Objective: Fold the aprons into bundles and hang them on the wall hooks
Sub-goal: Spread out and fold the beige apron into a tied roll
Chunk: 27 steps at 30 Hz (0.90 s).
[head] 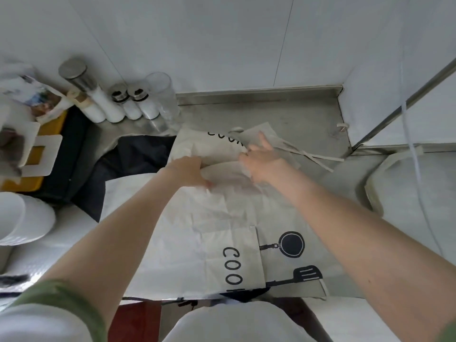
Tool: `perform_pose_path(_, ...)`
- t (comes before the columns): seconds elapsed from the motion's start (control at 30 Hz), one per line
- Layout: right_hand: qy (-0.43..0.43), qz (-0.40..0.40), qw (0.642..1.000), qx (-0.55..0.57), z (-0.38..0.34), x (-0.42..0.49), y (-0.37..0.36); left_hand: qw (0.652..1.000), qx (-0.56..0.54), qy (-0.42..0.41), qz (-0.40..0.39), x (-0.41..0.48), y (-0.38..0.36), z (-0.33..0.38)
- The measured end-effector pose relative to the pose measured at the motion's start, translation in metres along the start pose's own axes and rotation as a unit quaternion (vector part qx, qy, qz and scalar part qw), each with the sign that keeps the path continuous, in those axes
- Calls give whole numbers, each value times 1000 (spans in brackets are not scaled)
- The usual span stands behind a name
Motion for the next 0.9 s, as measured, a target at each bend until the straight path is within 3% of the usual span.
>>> perform_pose_path(0.13,-22,-44,998,-34,5,-8,1,993,100,-34,-49,-6,1,-4)
perform_pose_path(0.33,-9,101,995,6,4,-24,21,985,143,-85,-48,-18,7,-14)
perform_pose_path(0.47,42,115,991,53,-10,-42,26,975,180,-124,-33,-22,7,-4)
perform_pose_path(0.63,52,100,988,101,-20,-51,26,984,98,-138,-47,-23,4,-9)
perform_pose_path(0.9,-5,-16,999,-36,6,-41,7,982,-31,-181,-35,-31,11,4)
Point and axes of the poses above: each hand's wrist, its own x-axis towards the middle knuckle, its own y-axis out of the back of the hand, z = x × y, the point moved 9 cm from there along x, towards the middle knuckle, and after that the axes turned 11 degrees about -x, right-handed, at the moved point
